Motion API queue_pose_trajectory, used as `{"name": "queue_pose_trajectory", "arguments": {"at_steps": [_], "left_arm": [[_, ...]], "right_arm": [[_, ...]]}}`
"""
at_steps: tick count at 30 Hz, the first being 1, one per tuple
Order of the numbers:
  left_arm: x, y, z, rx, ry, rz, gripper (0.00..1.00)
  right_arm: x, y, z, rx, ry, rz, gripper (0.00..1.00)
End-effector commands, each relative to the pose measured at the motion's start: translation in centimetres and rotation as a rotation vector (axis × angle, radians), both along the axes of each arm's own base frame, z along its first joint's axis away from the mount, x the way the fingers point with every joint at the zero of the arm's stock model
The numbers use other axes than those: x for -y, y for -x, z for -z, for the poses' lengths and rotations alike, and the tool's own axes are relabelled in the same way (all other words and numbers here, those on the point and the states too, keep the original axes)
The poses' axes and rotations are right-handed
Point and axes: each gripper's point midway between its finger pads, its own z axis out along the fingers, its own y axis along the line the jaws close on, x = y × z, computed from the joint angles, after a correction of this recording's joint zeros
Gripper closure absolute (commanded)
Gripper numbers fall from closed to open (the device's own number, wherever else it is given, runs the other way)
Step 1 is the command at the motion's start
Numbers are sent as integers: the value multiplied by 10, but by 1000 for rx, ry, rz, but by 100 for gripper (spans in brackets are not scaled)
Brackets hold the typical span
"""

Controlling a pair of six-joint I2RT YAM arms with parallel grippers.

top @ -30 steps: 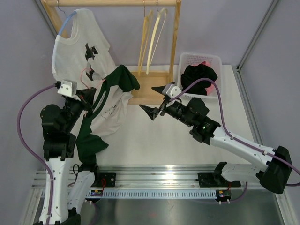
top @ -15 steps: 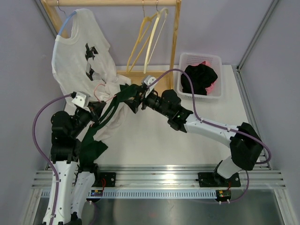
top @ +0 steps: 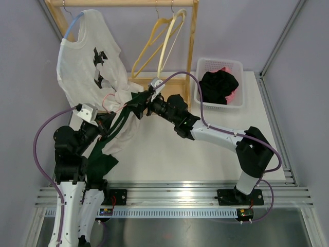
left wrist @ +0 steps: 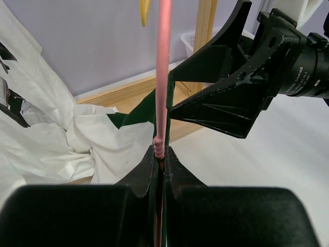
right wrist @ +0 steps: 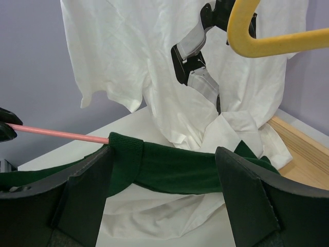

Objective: Remove the t-shirt from the hanger
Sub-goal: Remove the tshirt from the hanger

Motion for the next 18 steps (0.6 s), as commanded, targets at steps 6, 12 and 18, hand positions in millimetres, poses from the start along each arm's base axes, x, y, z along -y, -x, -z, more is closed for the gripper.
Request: {"name": "queue_pose_trajectory", "arguments": {"at_steps": [6,12,18], "left_arm": [[-1,1,-22,98,-5,-3,100],[-13,-9,-21,84,6,-82,100],[-19,-12,-22,106,11,-120,100]], "right_arm": [[-16,6,-29,45,-44,-25,14],[-17,13,-31,67,-27,-4,14],[-19,1,-24,51,15,105,15]]}}
